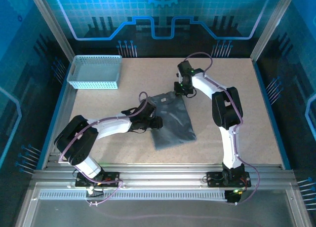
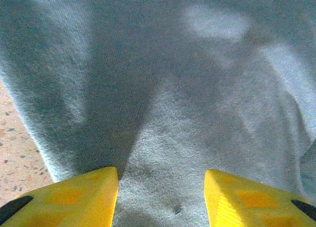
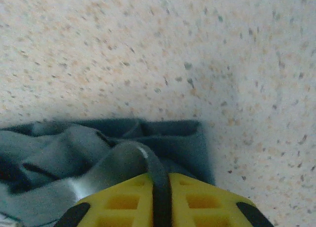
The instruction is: Fold the inside-out t-shirt
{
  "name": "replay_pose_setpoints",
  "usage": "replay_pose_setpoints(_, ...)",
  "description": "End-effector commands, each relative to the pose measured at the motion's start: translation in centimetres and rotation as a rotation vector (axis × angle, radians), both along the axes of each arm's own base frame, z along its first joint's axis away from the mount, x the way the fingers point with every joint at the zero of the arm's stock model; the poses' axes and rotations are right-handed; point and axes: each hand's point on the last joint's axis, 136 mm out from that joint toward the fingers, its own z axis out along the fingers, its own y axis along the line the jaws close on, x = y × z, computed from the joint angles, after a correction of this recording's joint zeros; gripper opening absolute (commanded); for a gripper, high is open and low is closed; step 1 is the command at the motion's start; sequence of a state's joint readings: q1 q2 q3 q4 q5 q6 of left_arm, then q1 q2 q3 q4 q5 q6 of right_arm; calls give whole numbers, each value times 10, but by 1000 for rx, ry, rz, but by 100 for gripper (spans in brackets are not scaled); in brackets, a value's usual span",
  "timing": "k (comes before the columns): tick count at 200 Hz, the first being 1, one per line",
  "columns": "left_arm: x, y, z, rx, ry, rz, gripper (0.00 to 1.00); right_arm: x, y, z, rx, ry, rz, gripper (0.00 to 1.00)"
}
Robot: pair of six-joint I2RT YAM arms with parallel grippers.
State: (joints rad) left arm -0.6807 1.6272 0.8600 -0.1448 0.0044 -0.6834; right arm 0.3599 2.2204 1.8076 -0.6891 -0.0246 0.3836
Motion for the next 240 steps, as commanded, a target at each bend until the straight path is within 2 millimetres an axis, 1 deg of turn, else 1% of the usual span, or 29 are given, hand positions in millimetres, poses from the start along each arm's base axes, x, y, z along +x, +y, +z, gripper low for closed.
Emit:
replay_pose_setpoints(1,-10,10,-21,72,33,26,50,8,-1,17,-50,-48,27,11)
replay_pose_setpoints(24,-16,19,-29,106,47,24,50,19,-2,14,-78,-68,53,6)
replay_pose_setpoints(37,-18,21,-29,111,48,22,50,24,-2,11,-78,-66,64,6)
replay_pose_setpoints(43,-19,21,-29,114,45,21,50,25,-2,8,-84,-59,68,11)
replay_pose_setpoints(44,-19,21,-28,113,44,21,50,25,-2,8,-85,-58,69,15)
replay_pose_setpoints(46,-18,22,-27,114,41,23,50,25,-2,7,-88,-56,69,16)
replay_pose_setpoints(48,-18,22,-26,112,39,24,50,26,-3,8,-94,-55,66,21)
replay_pose_setpoints(53,-18,23,-24,115,32,27,50,25,-5,8,-106,-51,61,28)
replay_pose_setpoints(54,-18,24,-23,115,32,29,50,25,-5,8,-106,-51,61,28)
replay_pose_setpoints(55,-17,24,-22,115,30,29,50,25,-6,8,-110,-51,58,31)
replay_pose_setpoints(61,-16,24,-17,112,17,34,51,26,-9,10,-119,-54,50,40)
replay_pose_setpoints(69,-13,25,-9,105,2,39,51,25,-11,14,-120,-63,47,48)
replay_pose_setpoints(76,-10,27,0,93,-15,46,52,24,-13,19,-115,-69,46,52)
replay_pose_setpoints(86,-3,34,13,79,-33,72,52,21,-17,29,-107,-80,46,56)
replay_pose_setpoints(101,10,51,31,40,-58,136,54,14,-21,44,-77,-103,58,61)
replay_pose_setpoints(115,21,69,41,23,-70,191,57,3,-18,53,-20,-112,82,66)
replay_pose_setpoints(121,26,75,42,16,-64,212,57,-1,-18,54,-3,-113,85,68)
replay_pose_setpoints(135,36,87,40,-11,-33,268,58,-7,-19,51,32,-105,79,73)
replay_pose_setpoints(154,52,92,34,-66,-3,323,58,-11,-16,40,63,-88,79,75)
replay_pose_setpoints(190,83,86,27,-102,0,364,58,-6,-9,17,92,-60,76,77)
replay_pose_setpoints(206,95,80,23,-121,1,368,57,-4,-8,7,87,-44,69,77)
replay_pose_setpoints(228,108,75,18,-129,5,381,56,-2,-7,-2,84,-26,61,77)
replay_pose_setpoints(240,112,75,10,-116,18,389,56,-3,-4,-7,81,-16,63,78)
